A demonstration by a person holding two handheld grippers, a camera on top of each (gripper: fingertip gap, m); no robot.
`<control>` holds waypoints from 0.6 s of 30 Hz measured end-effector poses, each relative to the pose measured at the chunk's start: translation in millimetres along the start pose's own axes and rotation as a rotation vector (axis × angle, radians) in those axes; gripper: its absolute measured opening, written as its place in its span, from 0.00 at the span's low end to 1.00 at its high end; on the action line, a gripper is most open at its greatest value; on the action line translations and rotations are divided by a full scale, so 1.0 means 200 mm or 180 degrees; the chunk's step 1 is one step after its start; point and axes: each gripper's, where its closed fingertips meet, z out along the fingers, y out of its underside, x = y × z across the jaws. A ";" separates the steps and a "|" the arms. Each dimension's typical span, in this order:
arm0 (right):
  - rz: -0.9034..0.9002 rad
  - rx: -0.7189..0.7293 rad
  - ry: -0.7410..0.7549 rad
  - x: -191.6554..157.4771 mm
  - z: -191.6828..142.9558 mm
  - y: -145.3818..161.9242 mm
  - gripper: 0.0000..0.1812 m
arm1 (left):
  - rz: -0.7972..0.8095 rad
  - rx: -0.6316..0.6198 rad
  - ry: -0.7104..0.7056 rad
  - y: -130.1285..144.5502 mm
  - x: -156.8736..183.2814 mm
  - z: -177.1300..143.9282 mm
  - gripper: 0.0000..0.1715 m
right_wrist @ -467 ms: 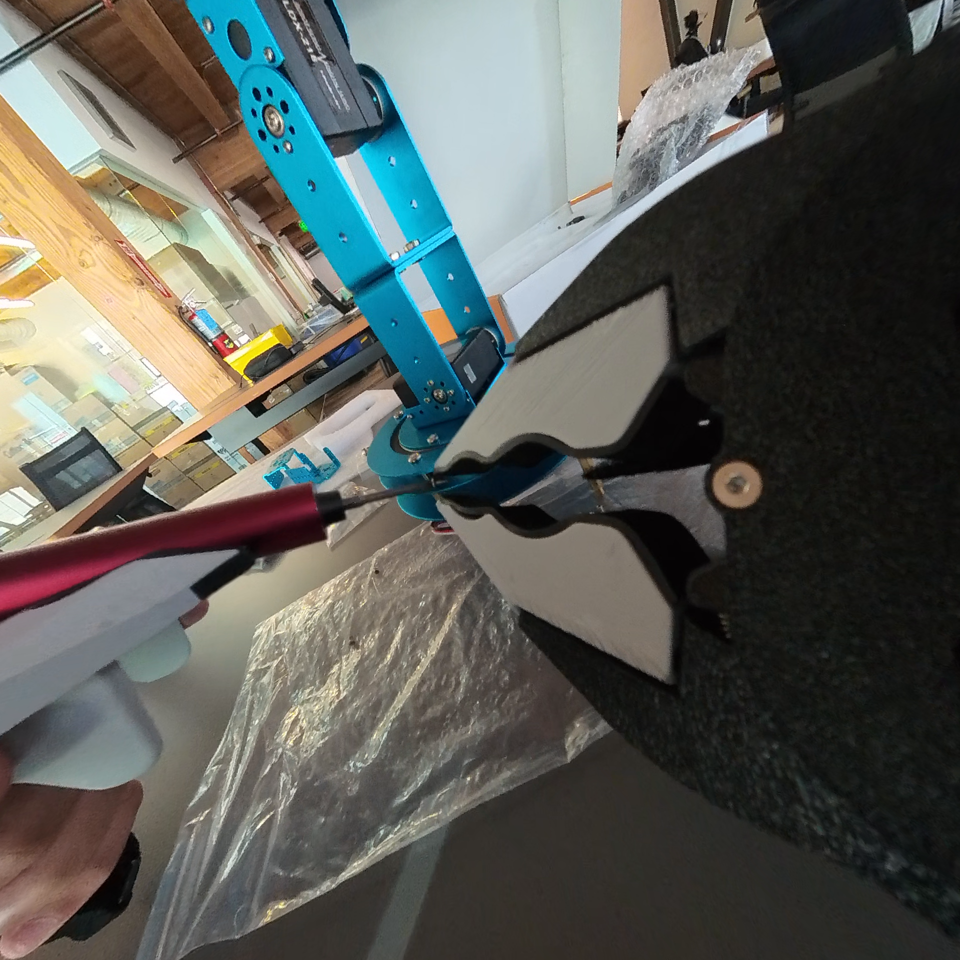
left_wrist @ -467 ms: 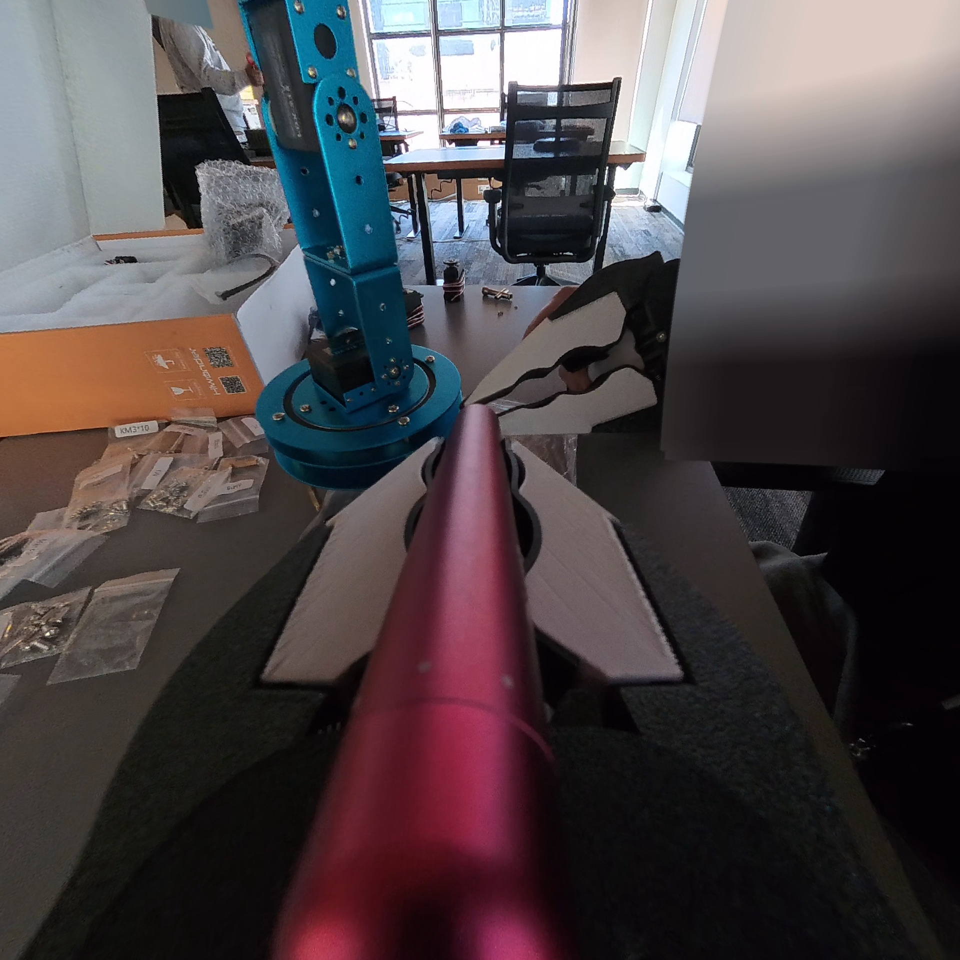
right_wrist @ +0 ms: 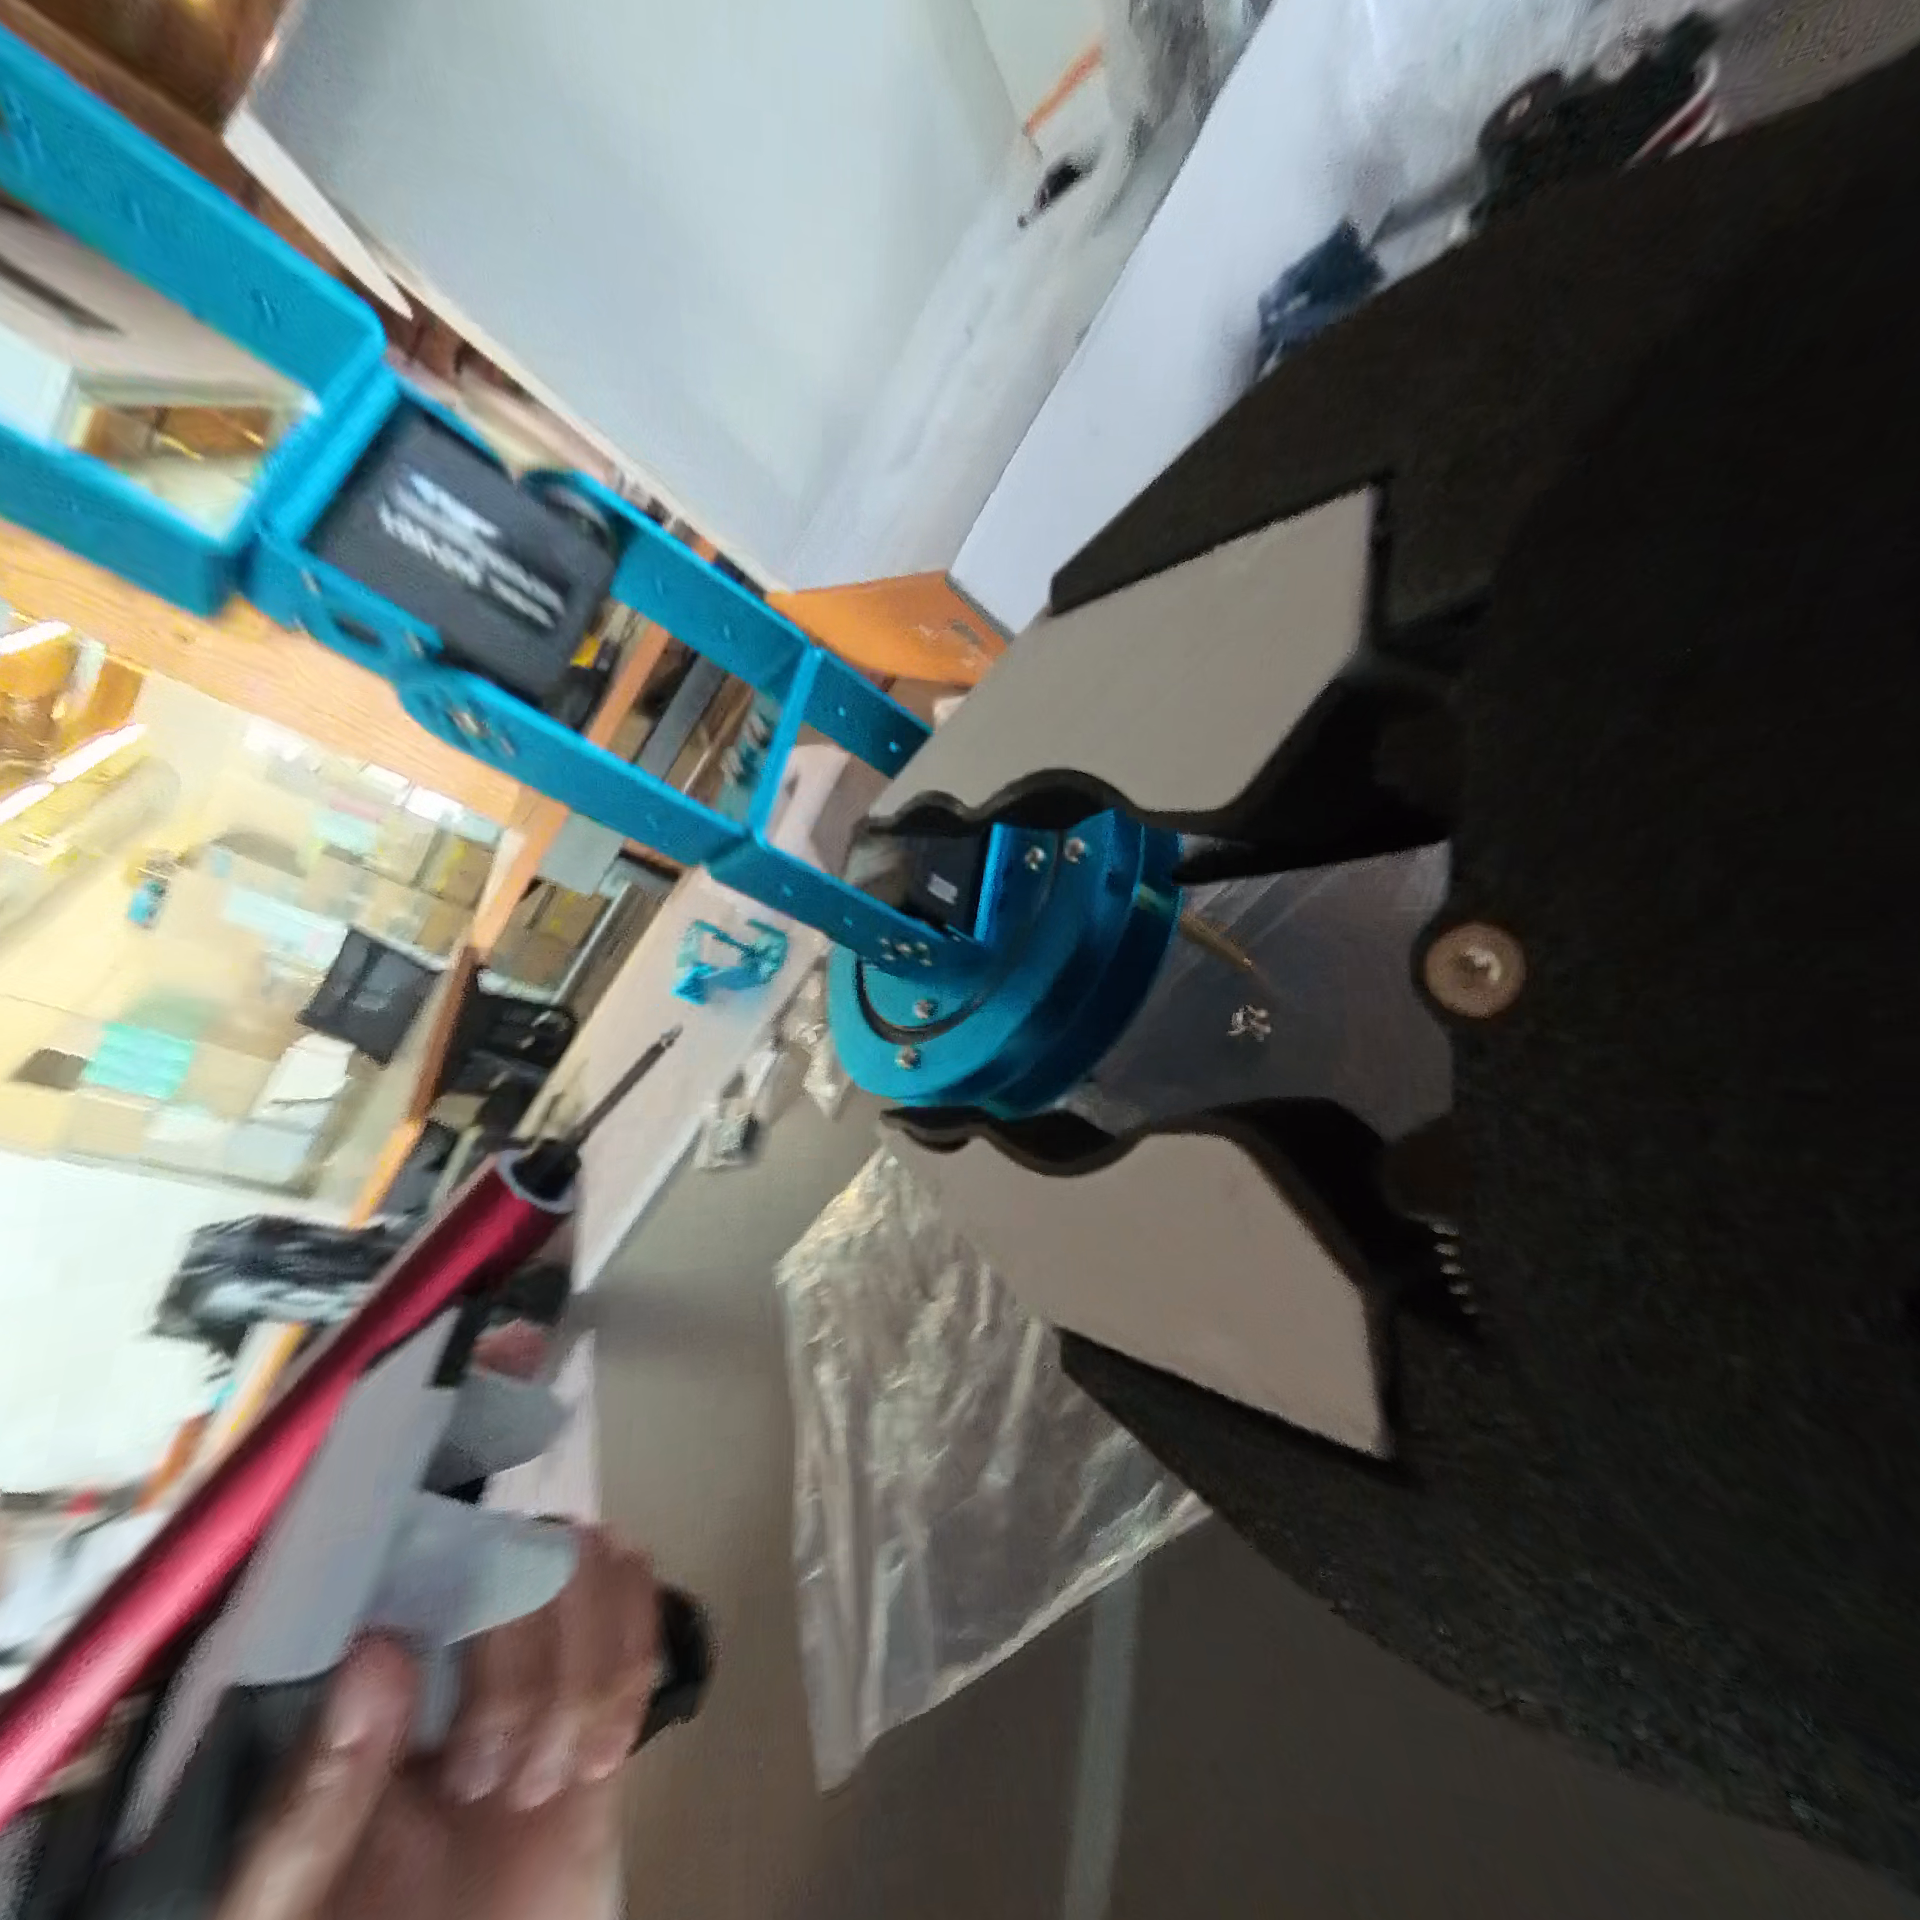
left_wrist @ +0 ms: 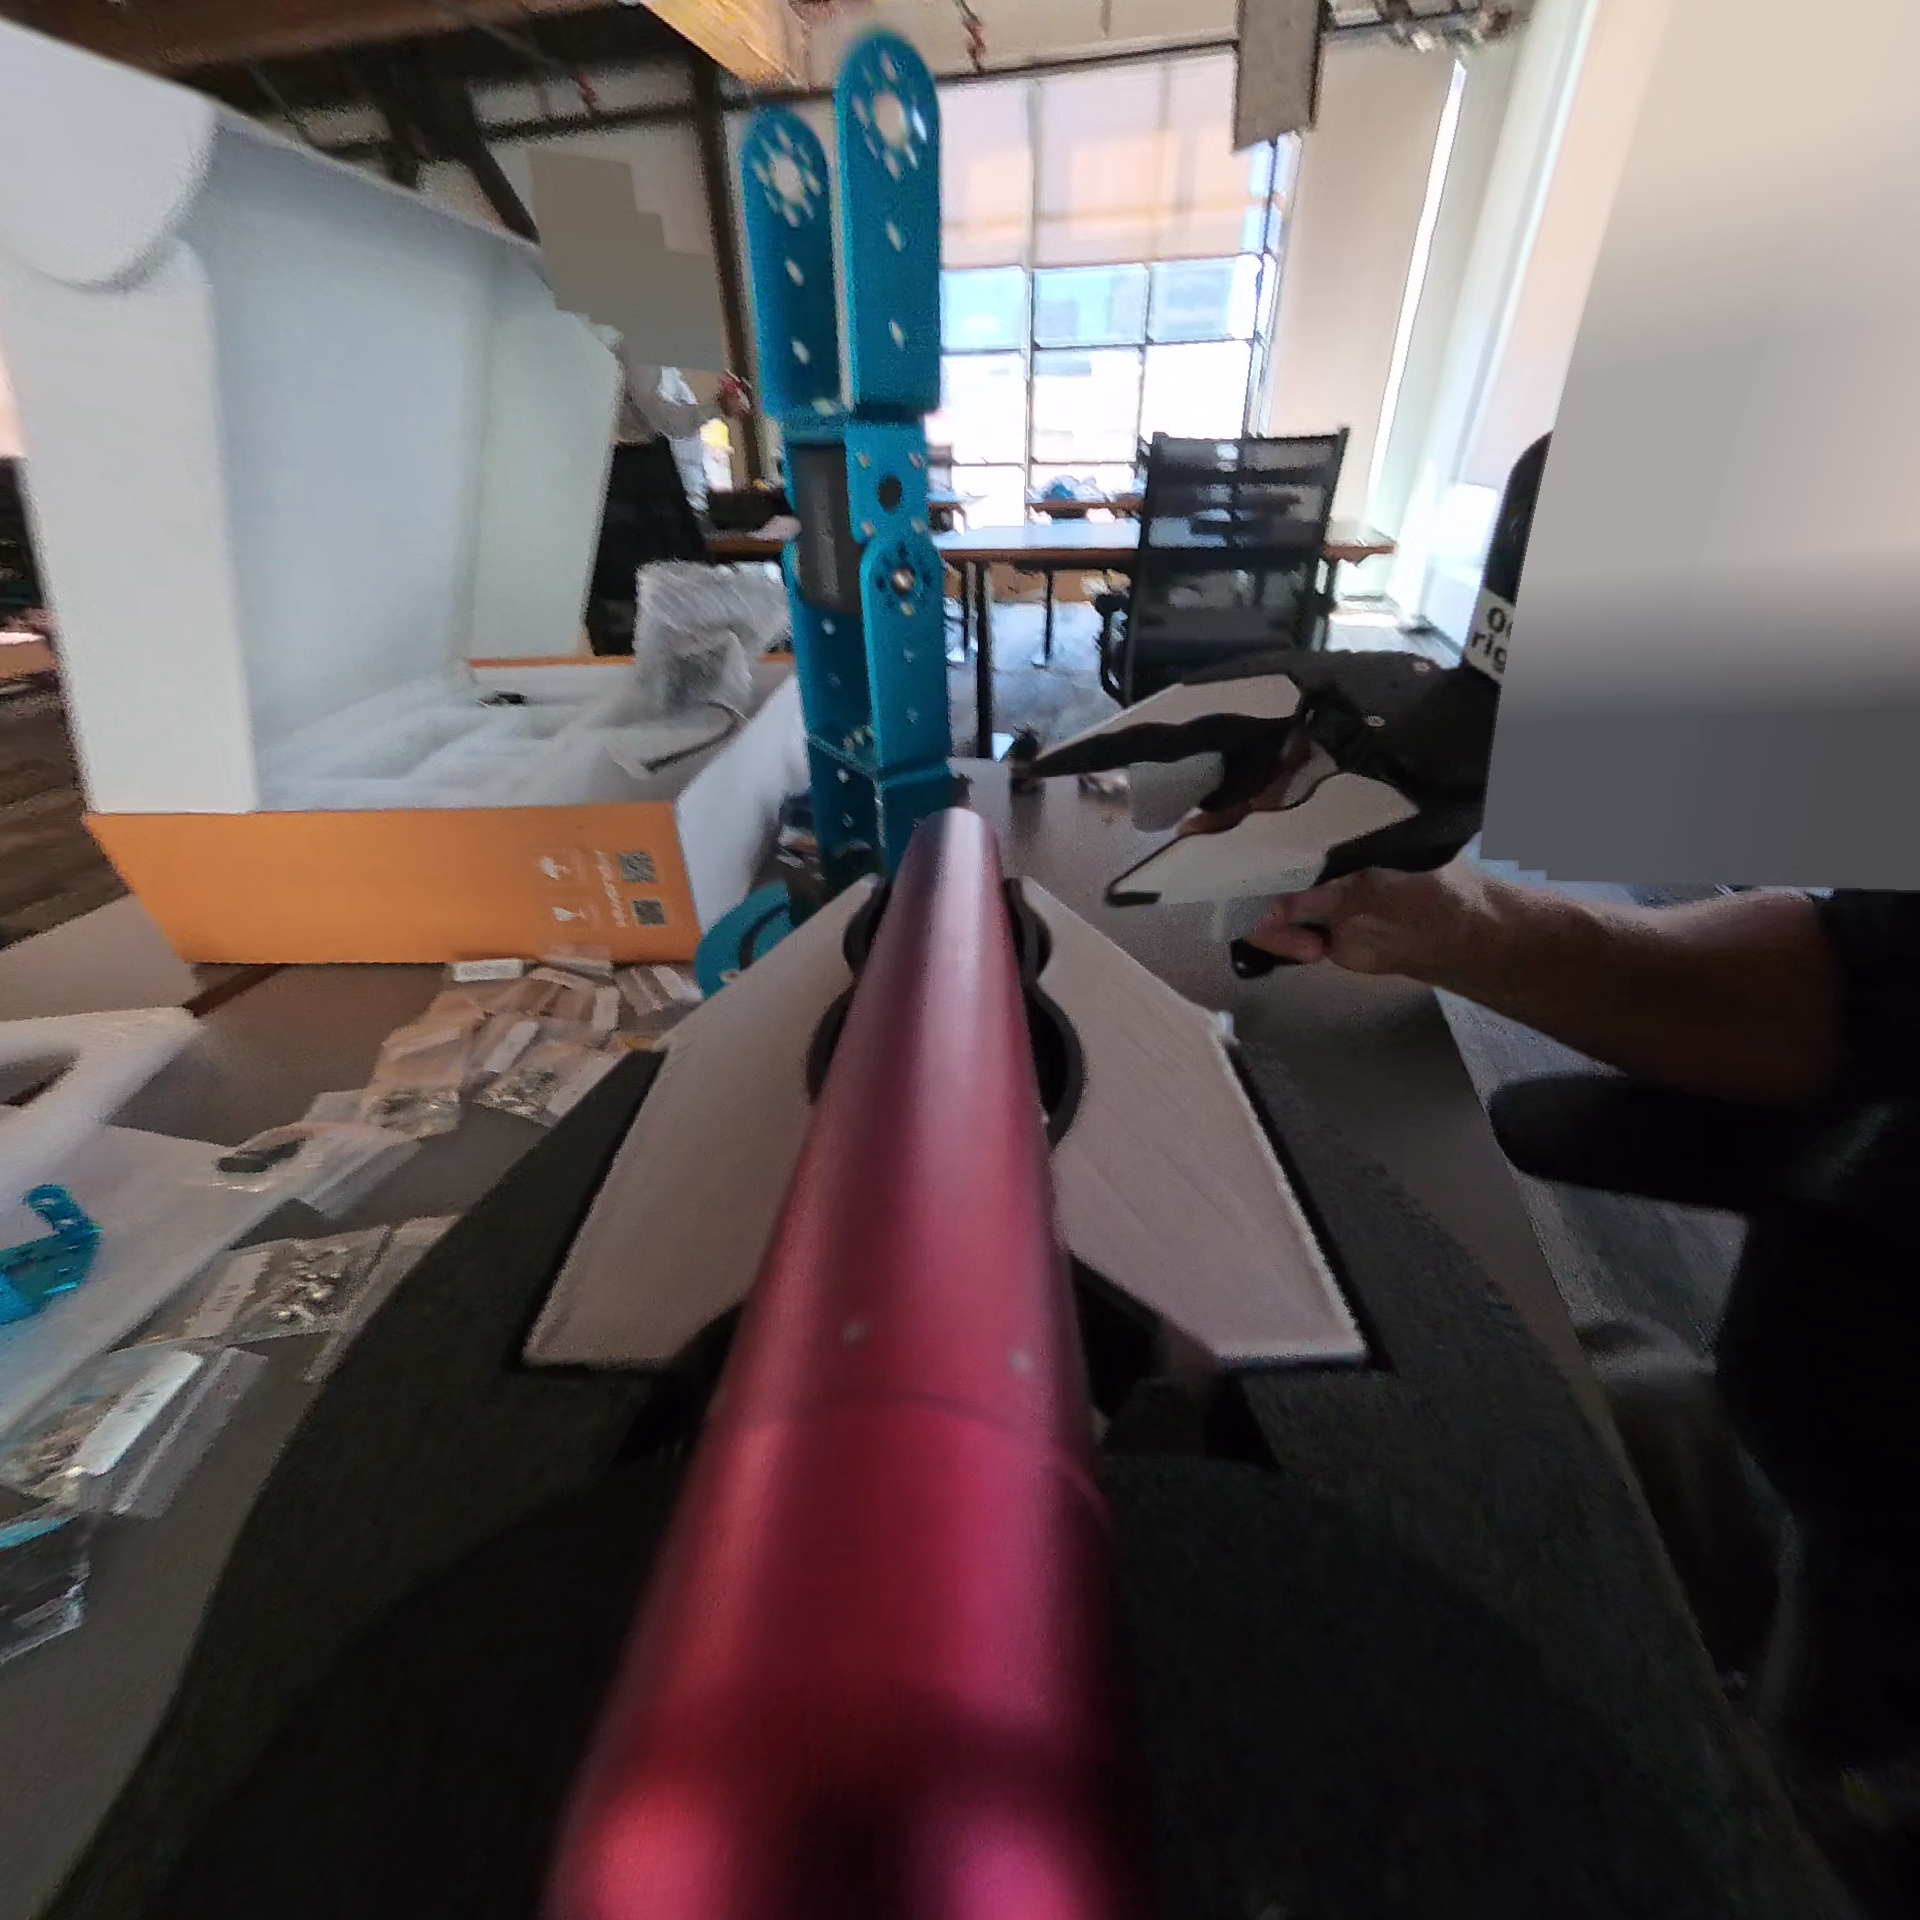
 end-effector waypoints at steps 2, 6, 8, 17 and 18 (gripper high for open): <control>0.0371 0.0161 -0.0087 0.09 -0.03 -0.08 0.31 | -0.0039 0.0143 -0.0206 -0.07 -0.03 -0.01 0.13; 0.1153 0.0568 -0.0394 0.31 -0.01 -0.24 0.45 | -0.0268 0.0492 -0.0567 -0.18 -0.06 -0.01 0.12; 0.1343 0.0699 -0.0523 0.37 0.06 -0.27 0.52 | -0.0382 0.0723 -0.0704 -0.22 -0.06 0.01 0.12; 0.1532 0.0869 -0.0817 0.35 0.15 -0.17 0.54 | -0.0554 0.1141 -0.1206 -0.16 0.00 0.11 0.12; 0.1526 0.0879 -0.0734 0.37 0.14 -0.16 0.51 | -0.0535 0.1150 -0.1223 -0.15 0.01 0.11 0.12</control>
